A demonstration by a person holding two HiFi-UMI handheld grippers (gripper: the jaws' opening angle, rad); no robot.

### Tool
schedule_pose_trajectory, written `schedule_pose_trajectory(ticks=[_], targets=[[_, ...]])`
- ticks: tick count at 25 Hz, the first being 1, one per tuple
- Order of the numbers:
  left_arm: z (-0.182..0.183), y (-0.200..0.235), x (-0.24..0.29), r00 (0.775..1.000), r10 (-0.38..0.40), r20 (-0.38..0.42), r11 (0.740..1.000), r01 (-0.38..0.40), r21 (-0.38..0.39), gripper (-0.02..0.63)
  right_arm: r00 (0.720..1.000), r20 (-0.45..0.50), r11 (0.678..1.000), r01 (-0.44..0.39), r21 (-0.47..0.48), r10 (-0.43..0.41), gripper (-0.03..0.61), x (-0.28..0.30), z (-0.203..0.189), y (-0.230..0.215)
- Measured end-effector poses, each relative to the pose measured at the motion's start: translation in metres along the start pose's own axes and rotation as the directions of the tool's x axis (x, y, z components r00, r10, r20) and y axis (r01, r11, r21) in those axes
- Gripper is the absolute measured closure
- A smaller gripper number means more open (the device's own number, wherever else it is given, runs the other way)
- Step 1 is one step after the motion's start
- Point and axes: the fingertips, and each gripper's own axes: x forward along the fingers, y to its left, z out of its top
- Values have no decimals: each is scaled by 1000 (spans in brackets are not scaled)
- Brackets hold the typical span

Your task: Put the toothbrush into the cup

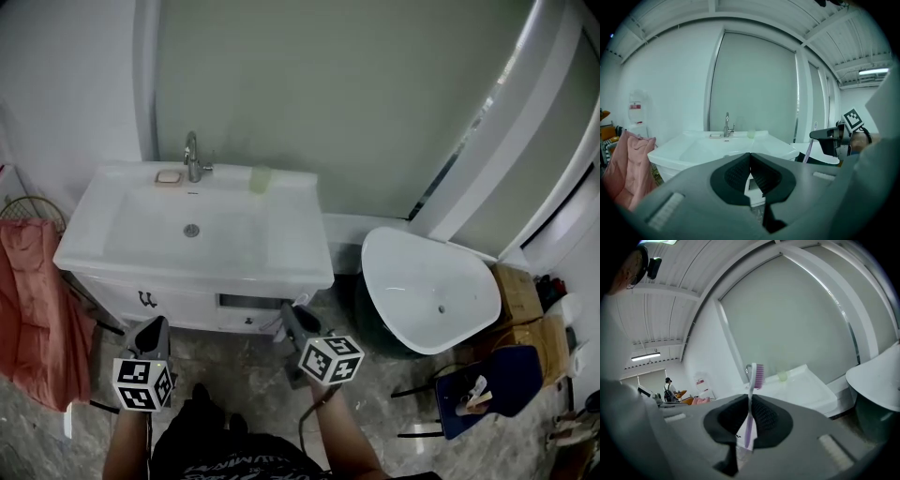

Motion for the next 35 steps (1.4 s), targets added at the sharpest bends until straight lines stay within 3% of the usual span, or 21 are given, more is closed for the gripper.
schedule_pose_trajectory(ticks=[8, 19, 35], targets=[[21, 11, 70, 999, -38, 1, 999, 38, 4, 606, 999, -3, 999, 36, 1, -36, 552, 43, 18, -32], [60, 37, 211, 992, -129, -5, 992, 129, -4, 606, 995, 6, 994, 103, -28, -103, 552, 150, 71, -86], [150, 71, 391, 972, -232, 21, 972, 231, 47, 606, 983, 96, 969, 170, -180, -155, 552, 342, 196, -138]])
